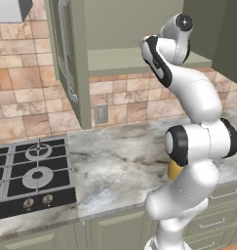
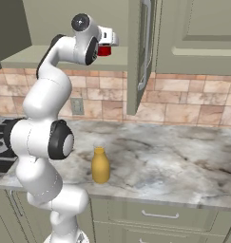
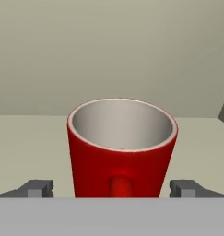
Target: There is a tray on the dining counter. Grab the cup, mug, and pitcher and place them on the tray. The pitcher may be placed next to the tray if it cannot fit the tray.
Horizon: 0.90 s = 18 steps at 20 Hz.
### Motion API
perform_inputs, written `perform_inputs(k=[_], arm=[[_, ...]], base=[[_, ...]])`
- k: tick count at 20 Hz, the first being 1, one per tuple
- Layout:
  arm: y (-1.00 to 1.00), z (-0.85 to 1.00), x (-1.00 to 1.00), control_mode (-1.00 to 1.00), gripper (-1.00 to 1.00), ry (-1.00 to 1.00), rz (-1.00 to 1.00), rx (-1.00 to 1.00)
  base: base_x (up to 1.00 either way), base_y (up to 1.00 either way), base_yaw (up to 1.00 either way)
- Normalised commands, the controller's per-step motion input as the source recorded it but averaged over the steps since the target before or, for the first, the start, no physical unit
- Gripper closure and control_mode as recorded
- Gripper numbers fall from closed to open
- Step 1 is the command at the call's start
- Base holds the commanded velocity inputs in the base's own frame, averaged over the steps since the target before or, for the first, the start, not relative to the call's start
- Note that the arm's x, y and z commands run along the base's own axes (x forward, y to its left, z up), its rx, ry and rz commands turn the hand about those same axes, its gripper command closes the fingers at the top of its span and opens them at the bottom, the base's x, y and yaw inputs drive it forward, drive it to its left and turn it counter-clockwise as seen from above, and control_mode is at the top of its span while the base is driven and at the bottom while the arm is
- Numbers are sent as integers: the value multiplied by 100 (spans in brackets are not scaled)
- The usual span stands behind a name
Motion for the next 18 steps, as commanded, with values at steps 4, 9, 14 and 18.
perform_inputs(k=[4,9,14,18], arm=[[0,0,0,-100,-100,0,0,0],[0,0,0,-100,100,0,0,0],[0,0,0,-100,100,0,0,0],[0,0,0,-100,100,0,0,0]], base=[[0,0,0],[0,0,0],[0,0,0],[0,0,0]])
